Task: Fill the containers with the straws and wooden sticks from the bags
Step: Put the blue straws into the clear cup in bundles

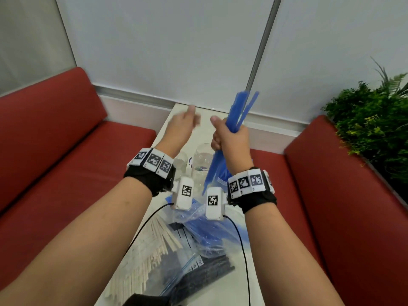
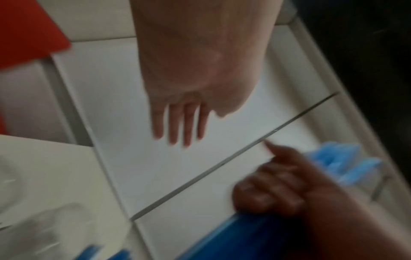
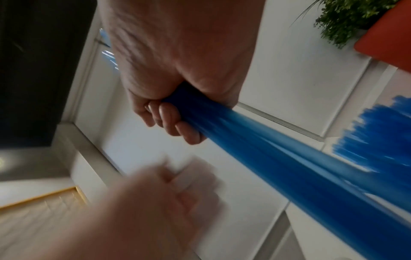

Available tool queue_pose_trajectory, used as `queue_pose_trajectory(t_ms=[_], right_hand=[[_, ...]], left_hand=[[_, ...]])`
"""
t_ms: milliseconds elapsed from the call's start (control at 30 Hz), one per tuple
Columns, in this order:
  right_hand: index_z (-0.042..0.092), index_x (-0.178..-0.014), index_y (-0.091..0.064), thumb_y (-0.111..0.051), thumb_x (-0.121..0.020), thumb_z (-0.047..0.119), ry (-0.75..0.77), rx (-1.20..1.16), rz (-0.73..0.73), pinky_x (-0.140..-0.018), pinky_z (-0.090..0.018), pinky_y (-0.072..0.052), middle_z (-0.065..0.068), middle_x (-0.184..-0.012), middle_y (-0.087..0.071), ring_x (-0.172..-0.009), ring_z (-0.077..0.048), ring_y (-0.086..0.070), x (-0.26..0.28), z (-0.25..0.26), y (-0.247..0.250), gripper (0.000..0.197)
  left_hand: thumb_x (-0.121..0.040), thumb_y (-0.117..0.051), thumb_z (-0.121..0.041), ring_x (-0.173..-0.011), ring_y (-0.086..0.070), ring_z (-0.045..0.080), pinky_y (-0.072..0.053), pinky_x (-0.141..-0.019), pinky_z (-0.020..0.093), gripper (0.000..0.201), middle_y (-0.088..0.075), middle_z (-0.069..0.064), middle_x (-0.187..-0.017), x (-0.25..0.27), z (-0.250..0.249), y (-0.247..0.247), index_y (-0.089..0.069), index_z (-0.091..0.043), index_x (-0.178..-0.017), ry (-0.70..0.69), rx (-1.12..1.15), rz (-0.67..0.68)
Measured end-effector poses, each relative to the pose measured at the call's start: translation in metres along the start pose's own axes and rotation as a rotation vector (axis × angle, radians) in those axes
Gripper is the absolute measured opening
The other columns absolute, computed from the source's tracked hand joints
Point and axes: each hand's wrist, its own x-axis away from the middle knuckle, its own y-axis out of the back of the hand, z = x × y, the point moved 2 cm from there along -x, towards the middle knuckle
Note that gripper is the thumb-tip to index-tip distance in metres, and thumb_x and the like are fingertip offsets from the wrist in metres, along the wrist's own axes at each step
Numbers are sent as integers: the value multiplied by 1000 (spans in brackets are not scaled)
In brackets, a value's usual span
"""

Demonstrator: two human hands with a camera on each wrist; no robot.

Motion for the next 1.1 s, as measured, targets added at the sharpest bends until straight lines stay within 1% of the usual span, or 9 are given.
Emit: queue_pose_trajectory(t_ms=[100, 233, 367, 467, 533, 667, 800, 967, 1100], right_hand=[[24, -63, -50, -75, -89, 23, 54, -88, 35, -45, -26, -32, 2, -51, -36, -41, -16, -34, -8, 30, -4, 36], [19, -70, -45, -72, -92, 20, 94, -91, 44, -47, -28, -35, 2, -51, -38, -42, -17, -36, -14, 45, -9, 35], [18, -69, -50, -73, -91, 22, 96, -12, 44, -52, -30, -42, -1, -55, -46, -48, -19, -43, -8, 29, -9, 31], [21, -73, -57, -73, -89, 21, 112, -2, 73, -59, -33, -46, -2, -60, -53, -54, -19, -49, -6, 19, -7, 23], [25, -76, -60, -73, -88, 20, 122, 2, 92, -61, -35, -46, -2, -61, -55, -56, -18, -51, -7, 18, -5, 19], [24, -70, -58, -74, -87, 19, 98, -13, 138, -59, -33, -46, -1, -56, -48, -51, -18, -46, -8, 12, -2, 23], [23, -58, -46, -72, -90, 17, 0, -82, 207, -54, -29, -40, 1, -52, -36, -46, -16, -34, -3, 3, 2, 42], [20, -53, -43, -65, -90, 4, -21, -58, 267, -62, -32, -41, 0, -54, -39, -51, -18, -40, -3, 0, 8, 46], [23, -55, -52, -67, -88, 12, -52, 53, 344, -76, -38, -48, -3, -62, -55, -66, -22, -57, -4, -5, 16, 38]], left_hand=[[-97, -18, -66, -96, -63, 30, -45, -92, 40, 78, -69, 16, -106, 15, 69, -15, -64, -4, -110, 574, 81, 420], [-100, -21, -60, -102, -67, 37, -54, -88, 47, 80, -65, 24, -119, 38, 110, -40, -56, 7, -125, 887, 698, 619], [-104, -32, -43, -99, -67, 46, -58, -75, 53, 70, -64, 33, -113, 43, 105, -52, -64, 18, -110, 940, 1070, 671], [-102, -41, -23, -107, -64, 44, -55, -86, 55, 47, -62, 32, -119, 45, 104, -56, -57, 15, -123, 926, 1110, 669], [-97, -45, -14, -105, -66, 42, -56, -88, 51, 38, -62, 31, -120, 45, 111, -58, -62, 15, -115, 930, 1100, 599], [-92, -57, -11, -60, -67, 21, -57, -53, 28, 18, -65, 17, -76, 43, 121, -60, -67, 4, -93, 958, 1054, 543], [-87, -65, -21, -32, -41, 6, -24, -28, 12, 22, -56, 5, -61, 40, 133, -60, -66, -4, -72, 1099, 1014, 647], [-83, -66, -18, -39, -48, 9, -35, -30, 13, 21, -58, 10, -71, 41, 136, -65, -69, 2, -78, 1123, 1040, 564], [-78, -66, -16, -47, -54, 14, -42, -32, 15, 23, -60, 13, -73, 38, 132, -68, -69, 6, -71, 1089, 1045, 540]])
